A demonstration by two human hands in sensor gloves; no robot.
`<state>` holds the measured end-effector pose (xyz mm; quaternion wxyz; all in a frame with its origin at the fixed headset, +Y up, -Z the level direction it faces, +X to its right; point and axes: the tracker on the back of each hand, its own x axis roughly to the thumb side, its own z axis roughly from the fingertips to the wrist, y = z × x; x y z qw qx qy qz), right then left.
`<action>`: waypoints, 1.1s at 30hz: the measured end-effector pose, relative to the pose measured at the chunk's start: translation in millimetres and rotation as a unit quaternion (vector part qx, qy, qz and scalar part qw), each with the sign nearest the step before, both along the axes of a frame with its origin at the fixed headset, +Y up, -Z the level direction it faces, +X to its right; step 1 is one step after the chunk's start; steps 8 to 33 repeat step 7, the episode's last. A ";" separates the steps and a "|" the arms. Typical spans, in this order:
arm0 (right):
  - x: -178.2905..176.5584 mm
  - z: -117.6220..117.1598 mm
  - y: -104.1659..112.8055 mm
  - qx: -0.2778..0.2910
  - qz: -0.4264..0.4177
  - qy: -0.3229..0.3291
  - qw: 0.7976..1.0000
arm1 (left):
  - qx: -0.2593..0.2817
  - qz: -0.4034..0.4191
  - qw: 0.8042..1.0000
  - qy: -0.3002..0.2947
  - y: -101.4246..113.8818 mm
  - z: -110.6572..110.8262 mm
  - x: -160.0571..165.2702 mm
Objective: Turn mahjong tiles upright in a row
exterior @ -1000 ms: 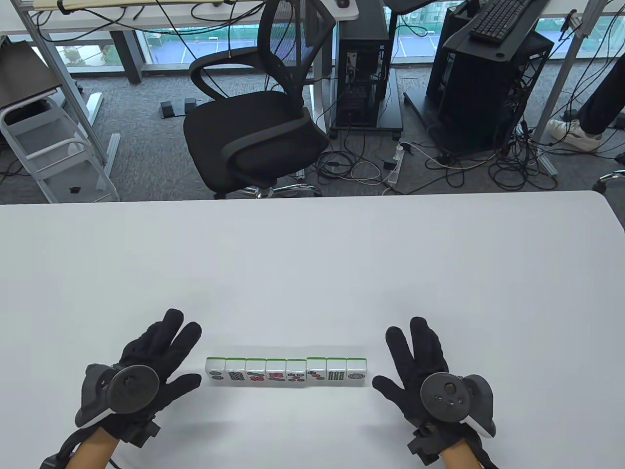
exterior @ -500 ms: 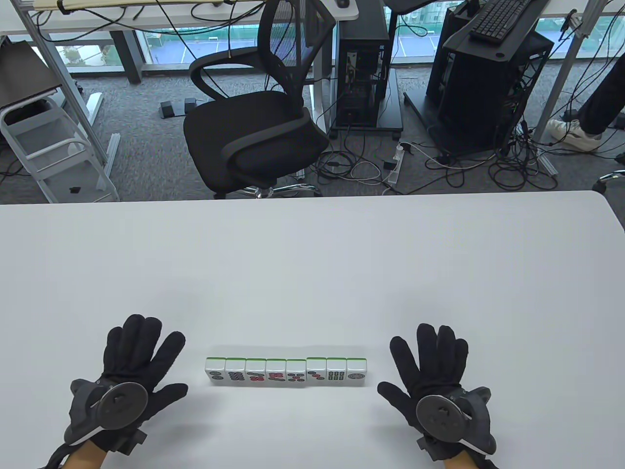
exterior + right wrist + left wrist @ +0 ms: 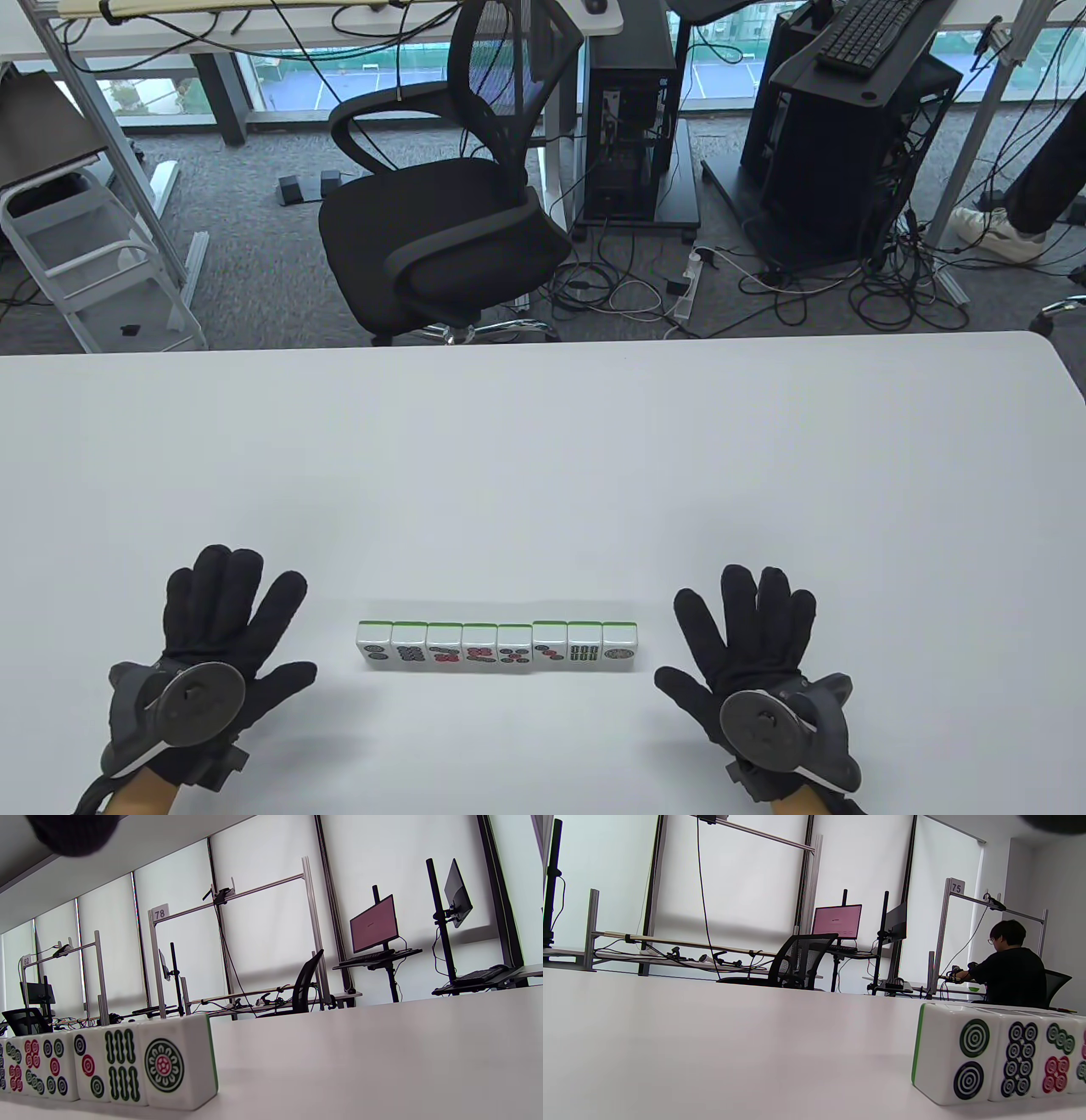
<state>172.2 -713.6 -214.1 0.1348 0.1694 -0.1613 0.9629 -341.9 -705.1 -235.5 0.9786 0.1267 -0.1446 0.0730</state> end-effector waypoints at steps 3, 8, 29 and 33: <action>-0.7 0.4 0.1 0.000 0.006 -0.001 1.000 | 0.001 -0.002 1.000 -0.001 0.0 0.1 0.5; -1.7 0.7 0.0 0.001 0.009 -0.001 1.000 | 0.003 -0.003 1.000 -0.005 0.2 0.8 1.1; -1.7 0.7 0.0 0.001 0.009 -0.001 1.000 | 0.003 -0.003 1.000 -0.005 0.2 0.8 1.1; -1.7 0.7 0.0 0.001 0.009 -0.001 1.000 | 0.003 -0.003 1.000 -0.005 0.2 0.8 1.1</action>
